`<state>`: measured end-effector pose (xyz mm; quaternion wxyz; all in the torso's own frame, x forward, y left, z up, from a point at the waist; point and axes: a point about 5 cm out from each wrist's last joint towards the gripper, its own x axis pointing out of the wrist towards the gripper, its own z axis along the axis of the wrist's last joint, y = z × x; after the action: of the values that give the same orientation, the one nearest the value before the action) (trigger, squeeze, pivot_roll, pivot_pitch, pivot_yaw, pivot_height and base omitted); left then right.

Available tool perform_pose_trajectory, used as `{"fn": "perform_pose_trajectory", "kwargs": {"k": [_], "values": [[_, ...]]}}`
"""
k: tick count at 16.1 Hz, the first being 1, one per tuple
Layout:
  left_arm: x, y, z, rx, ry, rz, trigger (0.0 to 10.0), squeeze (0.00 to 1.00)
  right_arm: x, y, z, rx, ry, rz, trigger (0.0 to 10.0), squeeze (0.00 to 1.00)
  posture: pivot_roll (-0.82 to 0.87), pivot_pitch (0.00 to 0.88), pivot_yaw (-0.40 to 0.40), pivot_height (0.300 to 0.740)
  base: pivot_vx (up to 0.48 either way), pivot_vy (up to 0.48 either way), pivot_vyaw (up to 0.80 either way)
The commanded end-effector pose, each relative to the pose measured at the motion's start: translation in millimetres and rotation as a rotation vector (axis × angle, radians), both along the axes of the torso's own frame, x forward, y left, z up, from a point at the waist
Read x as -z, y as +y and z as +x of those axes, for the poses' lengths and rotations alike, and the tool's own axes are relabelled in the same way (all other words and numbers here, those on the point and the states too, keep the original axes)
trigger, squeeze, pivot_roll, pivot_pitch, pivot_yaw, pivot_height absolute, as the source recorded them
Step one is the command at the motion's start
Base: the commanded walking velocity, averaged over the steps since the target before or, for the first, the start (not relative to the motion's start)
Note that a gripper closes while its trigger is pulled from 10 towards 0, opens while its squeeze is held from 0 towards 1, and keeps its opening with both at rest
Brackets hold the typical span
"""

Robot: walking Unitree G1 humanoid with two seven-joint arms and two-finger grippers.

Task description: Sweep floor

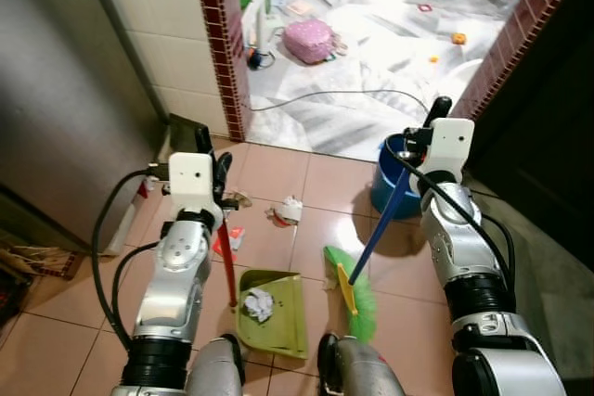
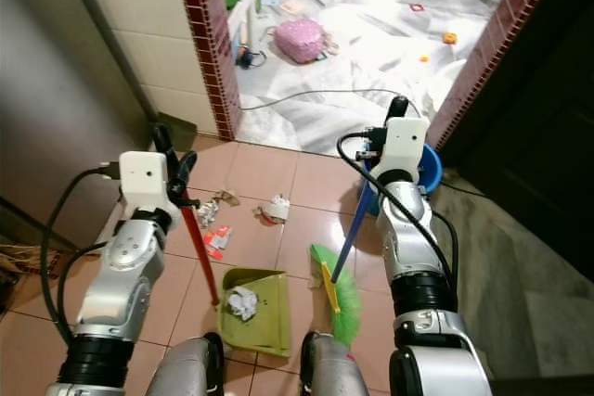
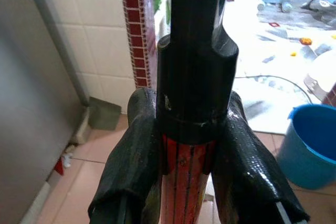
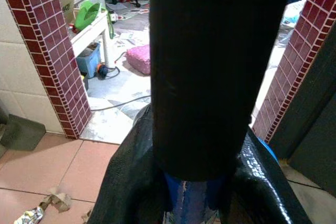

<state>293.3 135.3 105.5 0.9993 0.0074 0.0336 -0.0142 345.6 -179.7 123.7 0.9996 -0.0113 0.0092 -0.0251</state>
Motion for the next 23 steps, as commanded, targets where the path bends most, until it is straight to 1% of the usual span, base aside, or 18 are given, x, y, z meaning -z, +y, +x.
{"fn": "perform_pose_trajectory", "kwargs": {"k": [1, 3, 4, 5, 6, 8, 9, 10, 11, 12, 15, 16, 17, 18, 19, 21, 22, 23], "values": [[-8.6, 1.5, 4.2, -0.017, -0.052, 0.011, 10.0, 0.00, 3.6, 0.1, -2.2, -0.005, 0.024, 0.001, 10.0, 0.00, -0.05, 0.151, -0.007, 0.740, 0.000, 0.000, 0.00], [-6.8, 1.8, 8.1, -0.019, -0.051, 0.012, 10.0, 0.00, 4.7, 1.8, -1.1, 0.004, 0.052, 0.064, 10.0, 0.00, -0.05, 0.153, -0.010, 0.740, 0.000, 0.000, 0.00], [-4.0, 3.4, 15.4, -0.041, -0.045, 0.006, 10.0, 0.00, 2.3, 3.9, 1.9, -0.003, 0.078, 0.120, 10.0, 0.00, -0.06, 0.154, -0.012, 0.740, 0.000, 0.000, 0.00], [-3.5, 3.5, 17.9, -0.047, -0.044, 0.007, 10.0, 0.00, 1.3, 4.8, 2.9, -0.011, 0.085, 0.124, 10.0, 0.00, -0.06, 0.154, -0.012, 0.740, 0.000, 0.000, 0.00], [-1.4, 3.0, 24.0, -0.065, -0.038, 0.027, 10.0, 0.00, -2.0, 7.2, 4.6, -0.034, 0.106, 0.151, 10.0, 0.00, -0.07, 0.152, -0.011, 0.740, 0.000, 0.000, 0.00], [0.5, 1.7, 26.7, -0.074, -0.034, 0.029, 10.0, 0.00, -4.2, 8.6, 4.8, -0.049, 0.122, 0.165, 10.0, 0.00, -0.08, 0.152, -0.009, 0.740, 0.000, 0.000, 0.00], [2.0, -1.4, 26.8, -0.068, -0.030, 0.026, 10.0, 0.00, -7.5, 13.3, 4.7, -0.087, 0.140, 0.206, 10.0, 0.00, -0.08, 0.152, -0.009, 0.740, 0.000, 0.000, 0.00], [3.1, -2.6, 26.8, -0.066, -0.029, 0.025, 10.0, 0.00, -9.9, 15.6, 4.4, -0.103, 0.143, 0.223, 10.0, 0.00, -0.08, 0.153, -0.004, 0.740, 0.000, 0.000, 0.00], [5.3, -4.8, 26.5, -0.061, -0.028, 0.020, 10.0, 0.00, -19.8, 26.1, 4.4, -0.178, 0.138, 0.309, 10.0, 0.00, -0.08, 0.153, -0.002, 0.740, 0.000, 0.000, 0.00], [6.3, -5.8, 26.2, -0.058, -0.028, 0.019, 10.0, 0.00, -31.0, 35.5, 3.9, -0.248, 0.108, 0.376, 10.0, 0.00, -0.08, 0.154, 0.000, 0.740, 0.000, 0.000, 0.00], [6.9, -5.9, 27.8, -0.059, -0.033, 0.018, 10.0, 0.00, -52.4, 46.0, 3.3, -0.340, 0.033, 0.440, 10.0, 0.00, -0.08, 0.153, -0.002, 0.740, 0.000, 0.000, 0.00], [6.6, -6.0, 28.8, -0.060, -0.038, 0.019, 10.0, 0.00, -67.6, 48.4, 3.5, -0.395, -0.041, 0.318, 10.0, 0.00, -0.08, 0.153, -0.001, 0.740, 0.000, 0.000, 0.00], [6.7, -6.0, 29.1, -0.060, -0.040, 0.019, 10.0, 0.00, -72.9, 48.3, 2.8, -0.410, -0.072, 0.238, 10.0, 0.00, -0.08, 0.153, -0.001, 0.740, 0.000, 0.000, 0.00], [7.0, -5.9, 28.9, -0.061, -0.042, 0.018, 10.0, 0.00, -81.3, 47.0, 1.4, -0.418, -0.129, 0.167, 10.0, 0.00, -0.08, 0.153, -0.001, 0.740, 0.000, 0.000, 0.00], [7.0, -5.9, 28.9, -0.061, -0.042, 0.017, 10.0, 0.00, -84.7, 45.9, 1.0, -0.419, -0.150, 0.138, 10.0, 0.00, -0.08, 0.152, -0.001, 0.740, 0.000, 0.000, 0.00], [7.3, -5.7, 29.2, -0.061, -0.043, 0.016, 10.0, 0.00, -93.2, 38.8, 1.8, -0.402, -0.204, 0.068, 10.0, 0.00, -0.08, 0.150, 0.000, 0.740, 0.000, 0.000, 0.00], [7.0, -5.2, 29.0, -0.061, -0.044, 0.015, 10.0, 0.00, -95.1, 34.1, 2.4, -0.391, -0.216, 0.052, 10.0, 0.00, -0.08, 0.150, 0.000, 0.740, 0.000, 0.000, 0.00], [6.1, -3.7, 28.8, -0.061, -0.049, 0.017, 10.0, 0.00, -96.8, 26.6, 2.5, -0.371, -0.237, 0.007, 10.0, 0.00, -0.08, 0.147, 0.002, 0.740, 0.000, 0.000, 0.00]]}}
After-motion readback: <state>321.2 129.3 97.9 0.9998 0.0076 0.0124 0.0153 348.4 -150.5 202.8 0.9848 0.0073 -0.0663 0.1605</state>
